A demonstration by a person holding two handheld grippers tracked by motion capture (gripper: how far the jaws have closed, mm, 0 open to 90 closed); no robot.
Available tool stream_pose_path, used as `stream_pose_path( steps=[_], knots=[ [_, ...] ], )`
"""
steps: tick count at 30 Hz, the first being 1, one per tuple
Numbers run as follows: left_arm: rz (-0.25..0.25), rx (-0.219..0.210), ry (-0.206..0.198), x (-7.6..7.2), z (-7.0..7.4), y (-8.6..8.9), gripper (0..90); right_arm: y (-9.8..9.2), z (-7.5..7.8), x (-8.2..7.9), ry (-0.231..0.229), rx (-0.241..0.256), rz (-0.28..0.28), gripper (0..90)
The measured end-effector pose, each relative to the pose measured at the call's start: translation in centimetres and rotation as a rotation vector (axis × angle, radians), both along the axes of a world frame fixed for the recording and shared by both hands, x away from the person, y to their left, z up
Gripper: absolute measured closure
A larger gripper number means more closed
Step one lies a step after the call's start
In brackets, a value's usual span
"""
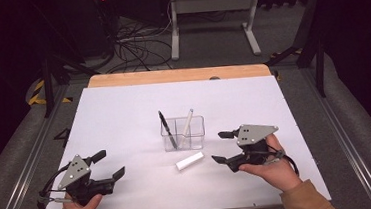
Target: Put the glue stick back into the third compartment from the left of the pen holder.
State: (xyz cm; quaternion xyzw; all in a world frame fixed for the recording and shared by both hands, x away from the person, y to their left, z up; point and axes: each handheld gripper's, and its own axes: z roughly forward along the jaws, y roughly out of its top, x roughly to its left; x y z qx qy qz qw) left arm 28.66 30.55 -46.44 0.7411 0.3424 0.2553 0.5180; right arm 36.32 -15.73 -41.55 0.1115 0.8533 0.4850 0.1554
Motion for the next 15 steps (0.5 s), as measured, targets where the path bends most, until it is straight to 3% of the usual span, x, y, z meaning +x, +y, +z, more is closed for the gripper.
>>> stream_pose_path(
  steps=[15],
  knots=[
    [0.006,-0.023,0.01,-0.2,-0.1,0.3,14.7,3.6,1.0,1.3,0.013,-0.115,0.101,31.9]
  ],
)
